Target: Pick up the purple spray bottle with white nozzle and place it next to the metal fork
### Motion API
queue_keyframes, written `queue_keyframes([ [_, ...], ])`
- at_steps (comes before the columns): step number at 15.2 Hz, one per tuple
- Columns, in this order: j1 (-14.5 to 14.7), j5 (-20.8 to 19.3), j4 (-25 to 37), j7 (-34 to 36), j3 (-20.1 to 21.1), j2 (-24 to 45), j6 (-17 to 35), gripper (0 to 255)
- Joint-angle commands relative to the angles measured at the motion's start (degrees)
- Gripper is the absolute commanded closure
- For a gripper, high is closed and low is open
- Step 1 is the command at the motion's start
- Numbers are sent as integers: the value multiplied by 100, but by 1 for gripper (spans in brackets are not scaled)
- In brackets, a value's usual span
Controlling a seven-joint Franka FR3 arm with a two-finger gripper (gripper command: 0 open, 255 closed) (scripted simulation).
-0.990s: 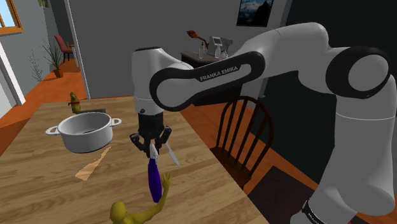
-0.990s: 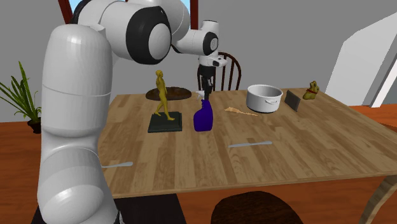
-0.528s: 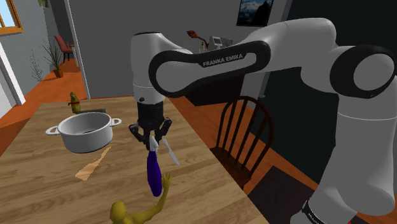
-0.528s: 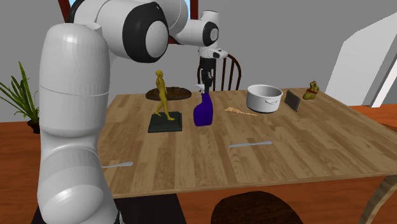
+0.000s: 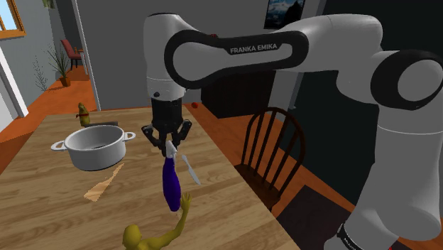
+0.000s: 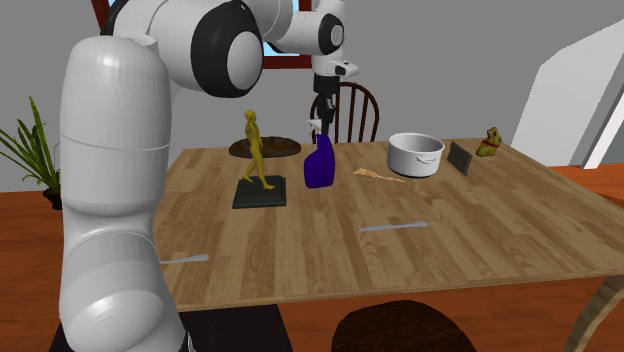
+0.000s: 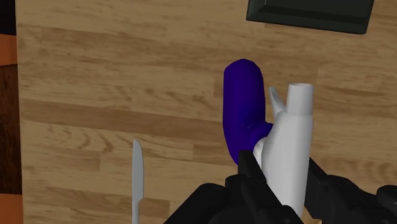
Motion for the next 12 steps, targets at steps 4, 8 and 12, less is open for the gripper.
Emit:
queue_keyframes([
  [4, 7, 149, -89, 77, 82, -340, -218, 255],
  [8, 40, 447, -542, 255, 227, -975, -323, 255],
  [12, 115, 743, -852, 444, 359, -1548, -501, 255],
])
